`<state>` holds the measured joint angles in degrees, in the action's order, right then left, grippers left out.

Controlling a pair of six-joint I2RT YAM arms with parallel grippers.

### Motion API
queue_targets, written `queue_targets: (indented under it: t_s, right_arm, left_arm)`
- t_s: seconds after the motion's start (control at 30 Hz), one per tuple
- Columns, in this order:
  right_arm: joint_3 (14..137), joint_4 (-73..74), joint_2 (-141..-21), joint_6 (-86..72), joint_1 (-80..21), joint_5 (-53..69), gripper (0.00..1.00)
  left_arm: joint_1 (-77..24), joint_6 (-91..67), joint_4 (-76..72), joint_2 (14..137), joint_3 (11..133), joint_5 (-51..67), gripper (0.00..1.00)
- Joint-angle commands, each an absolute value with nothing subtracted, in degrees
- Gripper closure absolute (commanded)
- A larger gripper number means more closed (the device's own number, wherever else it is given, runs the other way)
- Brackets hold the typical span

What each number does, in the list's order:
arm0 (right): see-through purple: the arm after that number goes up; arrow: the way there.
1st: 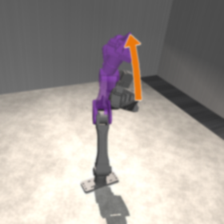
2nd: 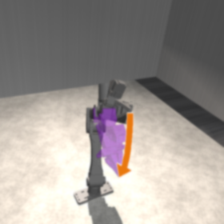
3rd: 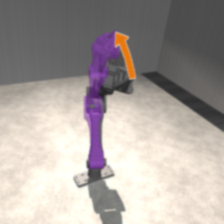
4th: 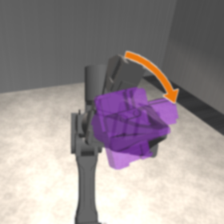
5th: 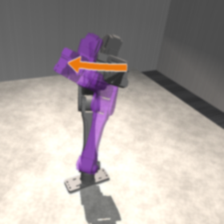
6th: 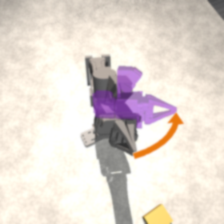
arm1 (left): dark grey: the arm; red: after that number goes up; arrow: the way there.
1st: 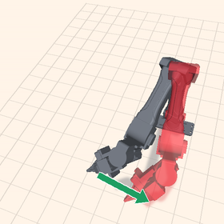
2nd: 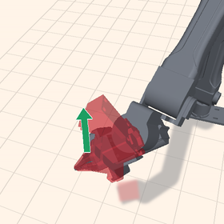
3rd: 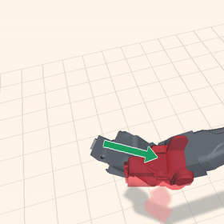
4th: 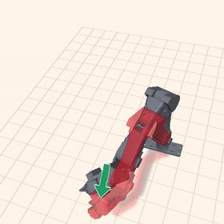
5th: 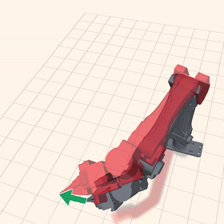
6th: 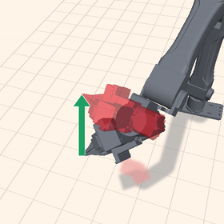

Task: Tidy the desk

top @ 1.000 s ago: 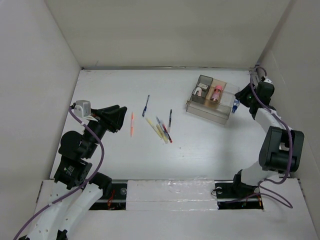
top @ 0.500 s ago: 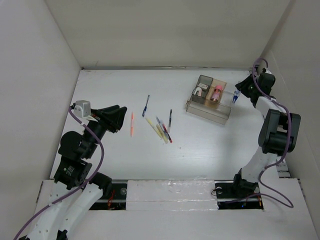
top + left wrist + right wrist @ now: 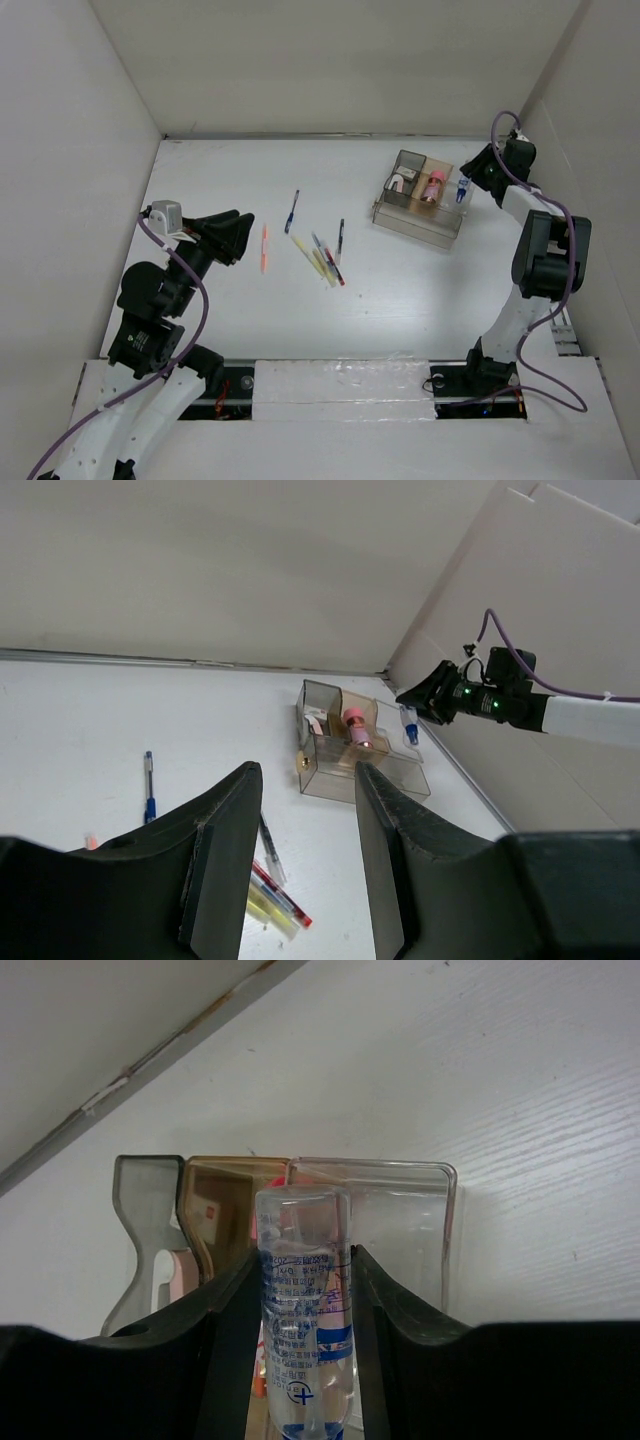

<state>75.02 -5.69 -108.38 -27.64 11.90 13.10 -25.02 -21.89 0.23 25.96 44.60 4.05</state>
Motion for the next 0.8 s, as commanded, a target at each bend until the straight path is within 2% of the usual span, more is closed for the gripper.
queue_targets:
  t_s: [0.0, 0.03, 0.17, 0.3, 0.33, 0.37, 0.43, 0.5, 0.63, 0.77]
  right_arm:
    - [75.7, -6.2, -107.7, -26.3, 11.4, 12.3, 0.58]
    - [75.2, -6.5, -107.5, -26.3, 11.4, 13.1, 0.53]
    - [72.3, -7.5, -103.6, -25.8, 11.4, 14.2, 0.43]
    - [71.1, -7.2, -100.5, -25.4, 11.4, 14.9, 0.42]
    - [69.4, -7.7, -97.9, -25.2, 10.2, 14.9, 0.53]
    - [69.3, -7.7, -97.9, -25.1, 9.3, 14.9, 0.53]
    - [65.6, -9.6, -93.6, -24.9, 6.9, 14.4, 0.83]
    - [62.8, -11.4, -91.0, -24.5, 0.6, 12.5, 1.0]
    - [57.0, -15.5, -87.9, -21.4, -14.0, 8.1, 1.0]
    - [60.1, -12.3, -93.1, -17.1, -27.0, 1.4, 1.0]
  left_arm:
    - [-24.8, -21.4, -2.0, 25.8, 44.7, 4.2, 0.62]
    - [-24.8, -21.4, -1.8, 25.9, 44.8, 4.4, 0.62]
    - [-24.8, -21.4, -2.2, 25.0, 44.5, 4.0, 0.62]
    - [-24.8, -21.4, -1.9, 25.4, 44.6, 4.8, 0.62]
    - [-24.8, -21.4, -2.4, 25.1, 44.3, 4.7, 0.62]
    - [-24.8, -21.4, -2.4, 25.1, 44.4, 4.4, 0.62]
    - [-24.8, -21.4, -2.3, 25.5, 44.6, 4.3, 0.62]
    - [-24.8, -21.4, -2.1, 25.8, 44.7, 5.4, 0.63]
    - [-24.8, -21.4, -2.6, 25.8, 44.4, 4.9, 0.7]
    - [-24.8, -21.3, -2.4, 26.1, 44.5, 5.9, 0.81]
